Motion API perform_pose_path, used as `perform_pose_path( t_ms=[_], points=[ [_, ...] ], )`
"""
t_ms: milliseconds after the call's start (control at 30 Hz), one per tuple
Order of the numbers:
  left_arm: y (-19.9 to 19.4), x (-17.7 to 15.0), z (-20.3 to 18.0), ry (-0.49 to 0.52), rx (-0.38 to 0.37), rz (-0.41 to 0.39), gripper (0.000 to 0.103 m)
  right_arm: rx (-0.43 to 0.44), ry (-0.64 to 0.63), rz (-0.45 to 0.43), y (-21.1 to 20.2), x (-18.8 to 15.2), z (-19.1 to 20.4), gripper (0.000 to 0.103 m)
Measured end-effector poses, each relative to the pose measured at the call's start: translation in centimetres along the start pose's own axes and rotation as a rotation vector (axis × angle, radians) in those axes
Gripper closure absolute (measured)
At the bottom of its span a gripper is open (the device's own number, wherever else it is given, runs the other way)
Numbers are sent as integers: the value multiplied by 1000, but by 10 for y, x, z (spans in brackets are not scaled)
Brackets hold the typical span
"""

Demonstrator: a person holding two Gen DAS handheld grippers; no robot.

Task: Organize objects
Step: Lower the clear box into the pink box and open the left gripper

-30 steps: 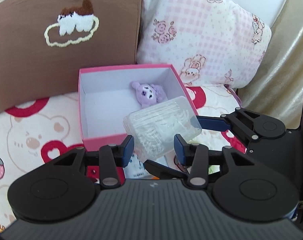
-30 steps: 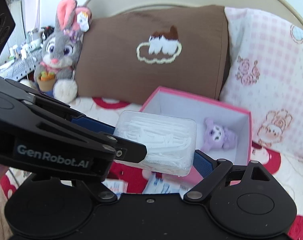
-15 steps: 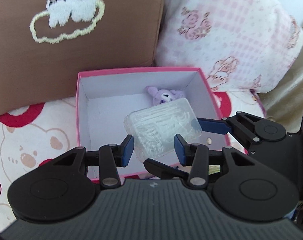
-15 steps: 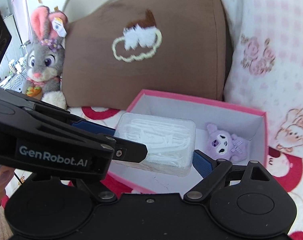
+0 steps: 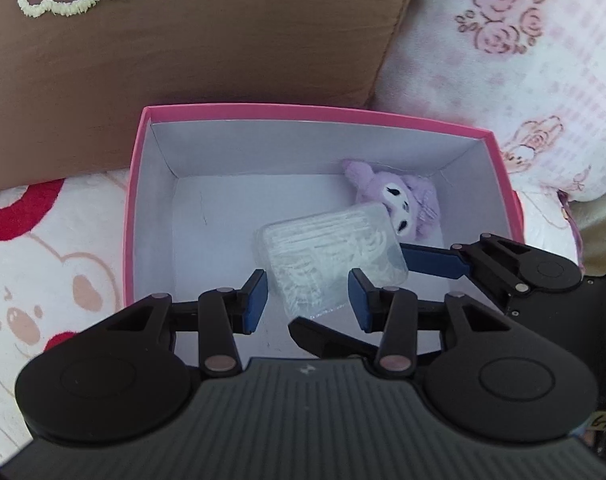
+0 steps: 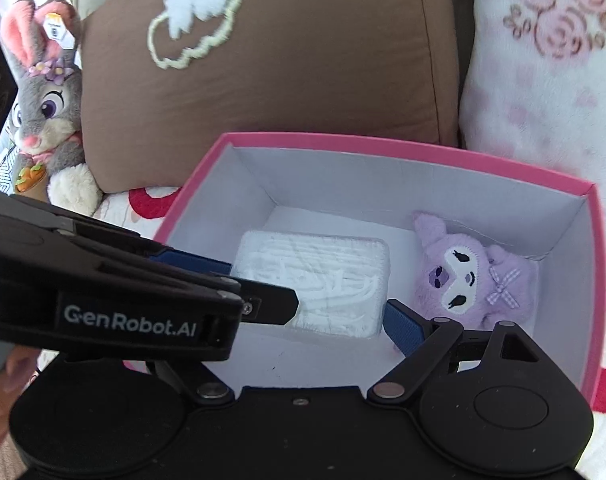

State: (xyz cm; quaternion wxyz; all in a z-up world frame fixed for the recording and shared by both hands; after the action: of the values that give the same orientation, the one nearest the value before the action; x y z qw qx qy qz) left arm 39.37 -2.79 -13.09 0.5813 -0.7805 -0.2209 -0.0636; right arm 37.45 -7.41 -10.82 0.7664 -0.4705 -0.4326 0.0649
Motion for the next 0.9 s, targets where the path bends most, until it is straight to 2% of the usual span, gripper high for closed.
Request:
perform_pose_path(
  t_ms=[67,200,367,567,733,833,900],
  points=[
    [6,3,3,-13,-7,6,61,20,-4,17,6,1,-3,12],
    [18,6,5,-32,-24,14,61,12,-45,39,14,4,-6,12],
    [31,7,8,-49,-45,23,61,5,-31,61,22,4,-15,14],
    [38,5,10,3,16,-13,61,8,-41,116,37,-5,-10,17],
    [49,7,15,-21,7,-1,62,-30,-12,162,49,-8,-18,33],
    [56,11,19,-31,22,-20,61,-33,24,189,53,-10,-24,46],
    [59,12,19,-33,33,-29,61,-40,37,206,55,-11,-24,49]
  ],
)
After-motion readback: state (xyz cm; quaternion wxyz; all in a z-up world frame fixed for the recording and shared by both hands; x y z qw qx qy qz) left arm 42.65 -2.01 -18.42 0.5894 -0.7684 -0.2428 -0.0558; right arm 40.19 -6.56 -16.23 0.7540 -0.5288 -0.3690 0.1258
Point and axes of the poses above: each gripper's, at about its wrist camera, not at the fingertips, and y roughly the way its jaws point, z to its left, x to its top, the point moved 9 cm from there along y, roughly the way its jaws point, and after that the axes turned 10 degrees about -y, right-handed, at the moved point
